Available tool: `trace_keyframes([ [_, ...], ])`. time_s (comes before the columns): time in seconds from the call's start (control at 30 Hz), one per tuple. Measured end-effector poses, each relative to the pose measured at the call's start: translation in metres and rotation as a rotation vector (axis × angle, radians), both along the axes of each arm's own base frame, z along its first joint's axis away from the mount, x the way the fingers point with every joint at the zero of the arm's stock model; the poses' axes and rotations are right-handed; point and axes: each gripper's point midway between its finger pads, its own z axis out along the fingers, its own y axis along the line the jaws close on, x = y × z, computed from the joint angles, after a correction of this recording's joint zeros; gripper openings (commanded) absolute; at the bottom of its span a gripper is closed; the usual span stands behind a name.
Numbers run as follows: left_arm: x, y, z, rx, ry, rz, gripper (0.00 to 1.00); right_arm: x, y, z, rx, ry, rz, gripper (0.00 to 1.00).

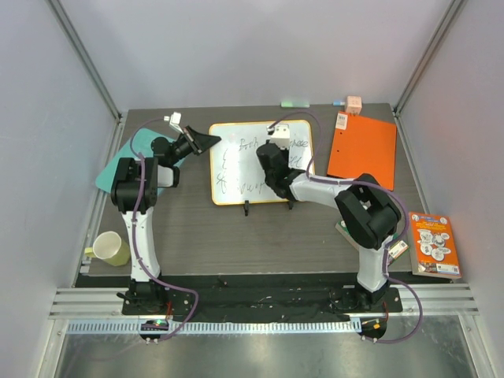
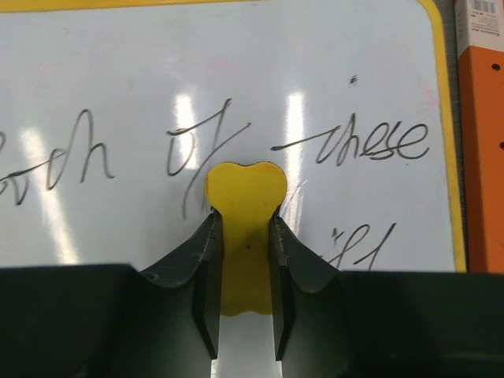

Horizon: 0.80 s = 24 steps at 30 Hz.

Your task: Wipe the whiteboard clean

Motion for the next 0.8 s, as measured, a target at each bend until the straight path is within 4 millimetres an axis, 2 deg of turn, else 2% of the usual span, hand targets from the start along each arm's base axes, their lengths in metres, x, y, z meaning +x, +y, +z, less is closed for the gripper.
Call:
trace_keyframes([
  [0.1,0.000,0.001,-0.003,-0.004,0.013,0.002,0.00,-0.007,0.027,-0.002,-0.016,-0.005,0.051,0.01],
  [0.3,0.000,0.001,-0.005,-0.009,0.023,0.000,0.00,-0.036,0.128,-0.008,-0.001,-0.006,0.259,0.01],
  [0.4,0.000,0.001,-0.005,-0.010,0.024,-0.001,0.00,-0.045,0.166,-0.011,0.010,-0.002,0.334,0.01],
  [0.53,0.001,0.001,-0.006,-0.011,0.028,0.004,0.00,-0.042,0.186,-0.010,0.014,-0.006,0.353,0.01],
  [0.8,0.002,0.000,-0.006,-0.013,0.031,0.004,0.00,-0.027,0.189,-0.003,0.013,0.004,0.325,0.01],
])
